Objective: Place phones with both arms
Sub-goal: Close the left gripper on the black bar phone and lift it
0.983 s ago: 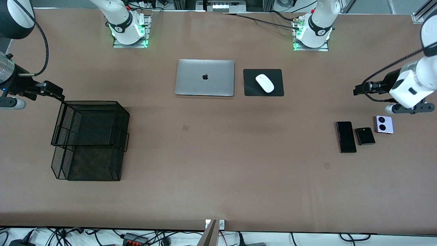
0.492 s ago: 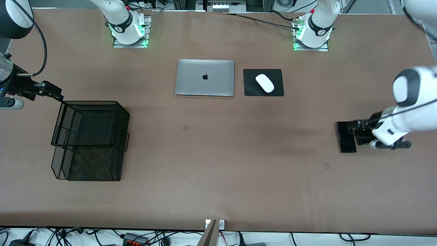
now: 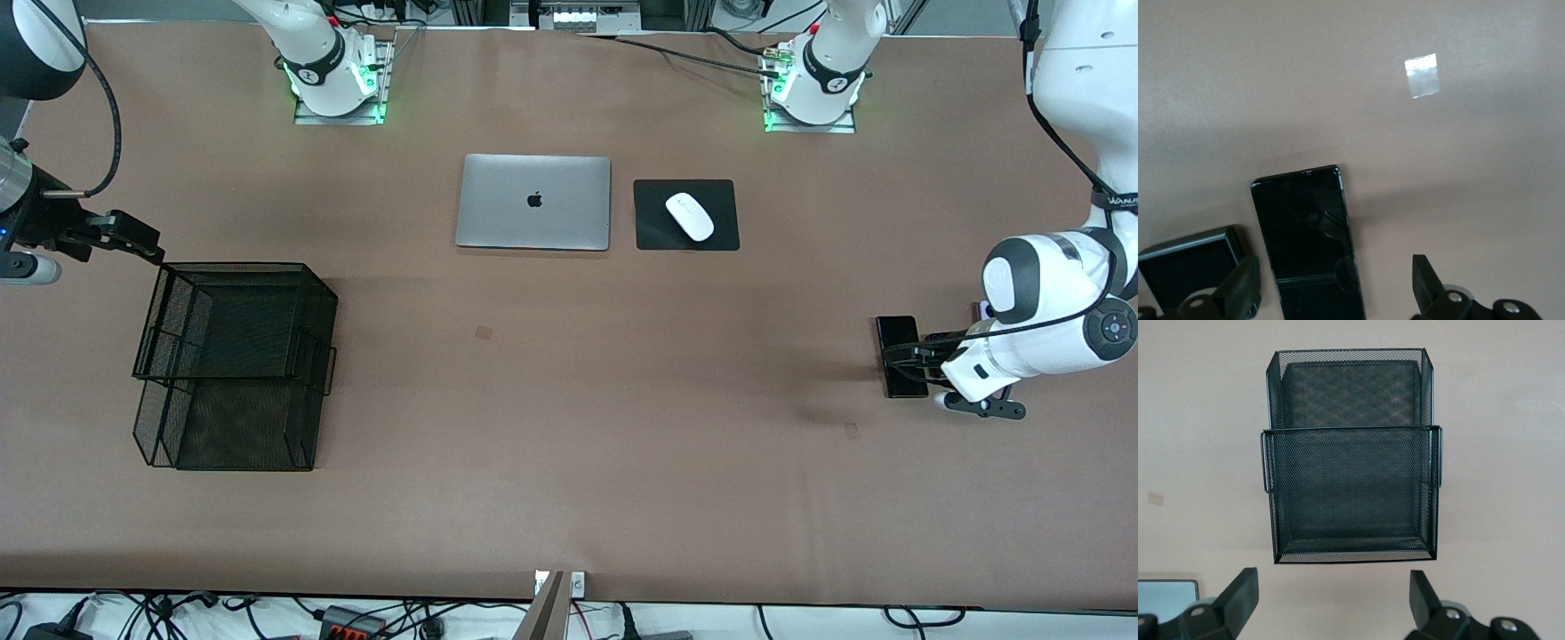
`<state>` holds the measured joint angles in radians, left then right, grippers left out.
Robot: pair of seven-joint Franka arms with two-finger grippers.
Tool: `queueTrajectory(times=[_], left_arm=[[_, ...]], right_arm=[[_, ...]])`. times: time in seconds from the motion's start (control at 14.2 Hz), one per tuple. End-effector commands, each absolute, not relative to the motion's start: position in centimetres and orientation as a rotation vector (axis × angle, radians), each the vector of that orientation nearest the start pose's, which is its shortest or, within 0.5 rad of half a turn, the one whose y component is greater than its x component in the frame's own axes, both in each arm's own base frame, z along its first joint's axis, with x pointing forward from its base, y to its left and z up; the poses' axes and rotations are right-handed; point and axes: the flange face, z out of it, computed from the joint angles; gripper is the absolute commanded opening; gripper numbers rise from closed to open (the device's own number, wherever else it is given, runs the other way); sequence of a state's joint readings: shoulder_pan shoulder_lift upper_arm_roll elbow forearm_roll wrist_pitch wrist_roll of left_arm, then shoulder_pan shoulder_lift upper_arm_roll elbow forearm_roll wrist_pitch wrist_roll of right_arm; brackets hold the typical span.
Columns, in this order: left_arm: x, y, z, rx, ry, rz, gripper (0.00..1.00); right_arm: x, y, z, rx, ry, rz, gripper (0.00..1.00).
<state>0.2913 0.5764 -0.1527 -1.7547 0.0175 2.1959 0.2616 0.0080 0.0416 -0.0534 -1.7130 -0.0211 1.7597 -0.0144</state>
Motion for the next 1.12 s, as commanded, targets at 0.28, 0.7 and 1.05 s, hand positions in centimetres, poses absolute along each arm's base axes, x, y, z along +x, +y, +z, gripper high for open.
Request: queueTrajectory(times=[0.28,0.7,1.05], left_arm=[[63.6,11.8,20.2,-3.216,0.175,0.224,1.0],[63.2,12.2,17.8,-3.224,0.148,0.252,1.0],[63.1,12.3,16.8,-3.227,0.142,0.263,1.0]], right_arm=[[57.6,-3.0,56.0,-3.165,0.04,-0.035,1.0],[57.3,-3.6,56.1,-3.164,0.05,-0.008,1.0],[57.1,-3.4,56.0,-3.165,0.045,0.016,1.0]])
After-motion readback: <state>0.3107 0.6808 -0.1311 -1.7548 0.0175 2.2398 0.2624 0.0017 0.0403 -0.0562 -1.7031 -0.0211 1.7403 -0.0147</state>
